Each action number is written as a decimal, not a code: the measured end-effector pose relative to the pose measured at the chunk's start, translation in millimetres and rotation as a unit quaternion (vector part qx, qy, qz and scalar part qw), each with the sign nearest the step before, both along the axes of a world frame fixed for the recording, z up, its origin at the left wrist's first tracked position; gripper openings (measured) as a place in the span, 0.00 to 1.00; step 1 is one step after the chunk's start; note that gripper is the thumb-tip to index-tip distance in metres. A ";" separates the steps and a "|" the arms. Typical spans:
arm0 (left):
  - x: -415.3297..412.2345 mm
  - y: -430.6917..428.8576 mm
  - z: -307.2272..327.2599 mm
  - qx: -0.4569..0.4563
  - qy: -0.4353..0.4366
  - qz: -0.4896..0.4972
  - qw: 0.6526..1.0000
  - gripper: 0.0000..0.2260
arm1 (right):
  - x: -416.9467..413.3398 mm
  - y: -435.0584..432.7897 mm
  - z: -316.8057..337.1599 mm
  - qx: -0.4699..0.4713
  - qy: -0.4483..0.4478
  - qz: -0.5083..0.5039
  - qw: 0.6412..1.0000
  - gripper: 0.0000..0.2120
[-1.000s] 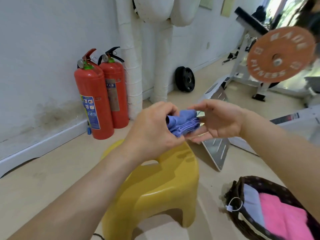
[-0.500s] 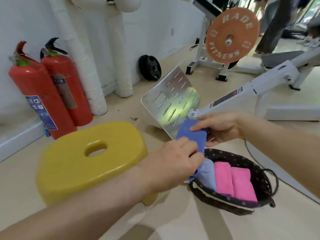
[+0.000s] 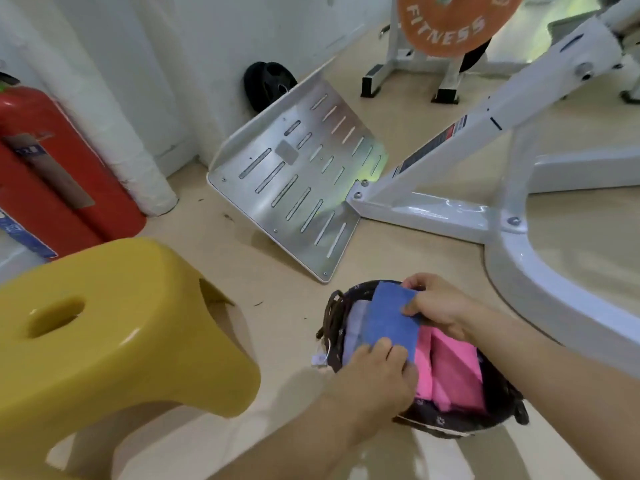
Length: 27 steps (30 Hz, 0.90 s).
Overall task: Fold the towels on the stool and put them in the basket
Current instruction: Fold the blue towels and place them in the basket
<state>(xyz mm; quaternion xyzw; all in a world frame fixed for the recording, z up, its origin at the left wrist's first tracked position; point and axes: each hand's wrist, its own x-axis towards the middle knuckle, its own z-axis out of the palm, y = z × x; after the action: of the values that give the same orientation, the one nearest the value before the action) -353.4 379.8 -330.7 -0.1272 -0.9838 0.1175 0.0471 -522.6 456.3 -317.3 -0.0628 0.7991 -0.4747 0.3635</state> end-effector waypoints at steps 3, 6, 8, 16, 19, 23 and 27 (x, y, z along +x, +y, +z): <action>-16.5 4.4 -14.5 0.015 -0.039 0.029 0.999 0.12 | -9.5 -4.8 -25.1 0.012 0.080 0.011 0.997 0.14; -30.6 8.6 -30.7 0.027 -0.084 0.051 0.995 0.07 | -16.0 -11.5 -44.9 0.023 0.142 0.048 0.988 0.14; -40.3 10.6 -40.7 0.035 -0.129 0.069 0.989 0.09 | -17.2 -12.8 -62.1 0.028 0.167 0.057 0.984 0.13; -60.9 -3.6 -36.1 0.269 -0.211 0.127 0.931 0.08 | -8.6 -4.3 -96.6 -0.011 0.237 0.018 0.971 0.15; -62.7 -12.0 -41.0 0.299 -0.166 0.171 0.924 0.12 | -2.1 1.0 -98.3 0.022 0.330 0.008 0.944 0.16; -52.0 -21.3 -59.3 0.210 -0.151 0.145 0.955 0.28 | 5.6 2.1 -98.7 0.035 0.466 0.137 0.873 0.14; -53.7 -30.9 -64.6 0.218 -0.133 0.189 0.948 0.45 | 15.5 10.6 -101.0 0.087 0.469 0.253 0.841 0.19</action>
<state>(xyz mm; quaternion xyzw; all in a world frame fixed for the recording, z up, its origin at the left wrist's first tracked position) -407.1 348.9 -395.3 0.0603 -0.9887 -0.1112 -0.0807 -507.1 466.9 -418.3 -0.4462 0.8684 -0.2085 0.0565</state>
